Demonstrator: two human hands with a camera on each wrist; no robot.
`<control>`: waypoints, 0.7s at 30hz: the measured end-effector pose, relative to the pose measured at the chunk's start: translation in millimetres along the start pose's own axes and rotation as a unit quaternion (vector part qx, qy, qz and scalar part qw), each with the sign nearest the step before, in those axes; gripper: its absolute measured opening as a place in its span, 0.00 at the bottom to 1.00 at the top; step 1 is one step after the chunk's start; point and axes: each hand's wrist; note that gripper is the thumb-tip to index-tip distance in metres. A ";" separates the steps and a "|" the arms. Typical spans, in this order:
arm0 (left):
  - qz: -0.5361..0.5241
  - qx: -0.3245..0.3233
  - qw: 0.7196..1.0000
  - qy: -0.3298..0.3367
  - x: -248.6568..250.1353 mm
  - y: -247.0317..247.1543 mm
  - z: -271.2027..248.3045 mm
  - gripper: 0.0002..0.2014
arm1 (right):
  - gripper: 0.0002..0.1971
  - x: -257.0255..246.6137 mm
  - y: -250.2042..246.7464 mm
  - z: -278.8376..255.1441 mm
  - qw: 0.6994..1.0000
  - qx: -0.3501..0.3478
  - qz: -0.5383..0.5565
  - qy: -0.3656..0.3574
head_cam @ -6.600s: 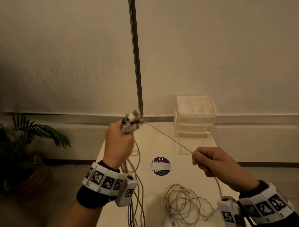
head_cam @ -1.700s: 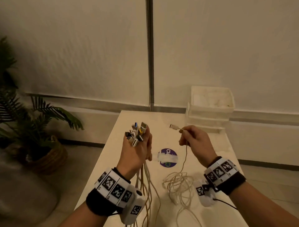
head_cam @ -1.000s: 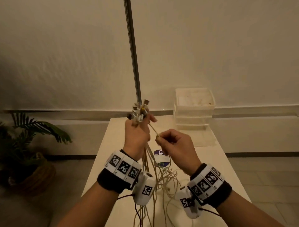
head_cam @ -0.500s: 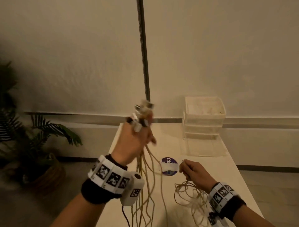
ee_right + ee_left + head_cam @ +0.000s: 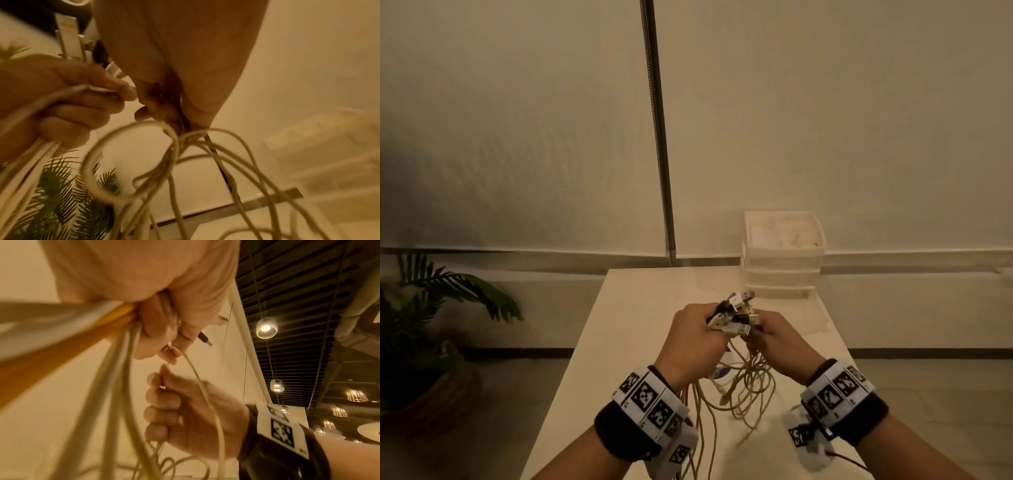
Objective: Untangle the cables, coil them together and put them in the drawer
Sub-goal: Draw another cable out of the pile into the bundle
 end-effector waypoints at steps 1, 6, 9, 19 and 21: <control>-0.013 0.020 1.000 0.016 4.1 -3.6 0.9 0.17 | 0.15 6.7 3.3 -0.6 1.000 0.006 0.014 0.008; -0.112 0.130 0.983 0.061 17.6 -29.6 10.6 0.14 | 0.09 49.1 17.3 -4.4 0.999 -0.001 -0.027 0.033; -0.171 0.148 0.968 0.109 35.7 -51.4 0.8 0.14 | 0.08 78.6 23.2 -10.4 0.995 -0.018 -0.084 0.050; -0.026 0.160 0.987 0.020 10.4 -65.0 1.1 0.20 | 0.13 99.1 19.8 -17.8 0.993 0.074 -0.048 0.078; 0.018 0.172 0.985 -0.023 5.6 -62.0 2.1 0.11 | 0.12 93.5 9.5 -10.5 0.990 0.091 -0.068 0.080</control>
Point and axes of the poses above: each hand's wrist, its own z-axis towards the middle knuckle, its own y-axis out of the palm, x = y × z, and after that the axes turned 8 degrees about -x, right-handed
